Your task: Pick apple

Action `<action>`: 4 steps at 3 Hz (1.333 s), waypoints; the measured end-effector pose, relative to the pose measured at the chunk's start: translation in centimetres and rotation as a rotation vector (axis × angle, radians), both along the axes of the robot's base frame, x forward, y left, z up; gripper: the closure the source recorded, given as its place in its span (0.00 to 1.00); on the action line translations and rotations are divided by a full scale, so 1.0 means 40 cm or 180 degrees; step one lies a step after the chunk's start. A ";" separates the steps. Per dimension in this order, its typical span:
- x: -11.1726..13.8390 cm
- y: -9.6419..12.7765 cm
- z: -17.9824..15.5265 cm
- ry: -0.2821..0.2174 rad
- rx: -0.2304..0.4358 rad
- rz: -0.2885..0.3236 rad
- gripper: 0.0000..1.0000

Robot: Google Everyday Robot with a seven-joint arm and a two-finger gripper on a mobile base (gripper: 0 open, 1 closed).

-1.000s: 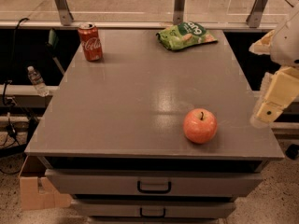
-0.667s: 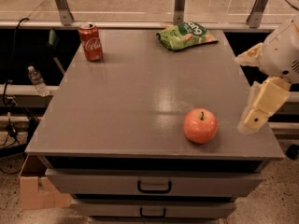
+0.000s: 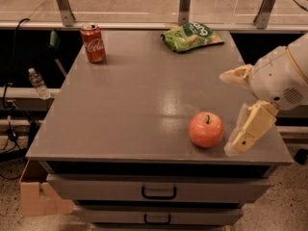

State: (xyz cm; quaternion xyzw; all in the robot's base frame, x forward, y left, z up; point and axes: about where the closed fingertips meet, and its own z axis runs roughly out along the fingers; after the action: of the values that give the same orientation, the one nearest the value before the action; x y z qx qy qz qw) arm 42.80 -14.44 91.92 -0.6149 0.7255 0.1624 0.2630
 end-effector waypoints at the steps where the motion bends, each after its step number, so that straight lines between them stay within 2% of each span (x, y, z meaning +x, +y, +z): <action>1: 0.002 0.026 -0.041 -0.0115 0.0173 -0.0056 0.00; 2: 0.032 0.033 -0.091 -0.0166 0.0270 -0.0171 0.00; 3: 0.061 0.024 -0.139 -0.0114 0.0324 -0.0257 0.00; 4: 0.066 0.027 -0.171 0.0000 0.0404 -0.0247 0.17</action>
Offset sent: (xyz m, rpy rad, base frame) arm 0.0297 0.0124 -0.0622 0.1240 -0.0640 -0.1040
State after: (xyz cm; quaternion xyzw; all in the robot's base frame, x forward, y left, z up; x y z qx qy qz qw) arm 45.45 -13.38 85.07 -0.5685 0.7370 0.1977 0.3075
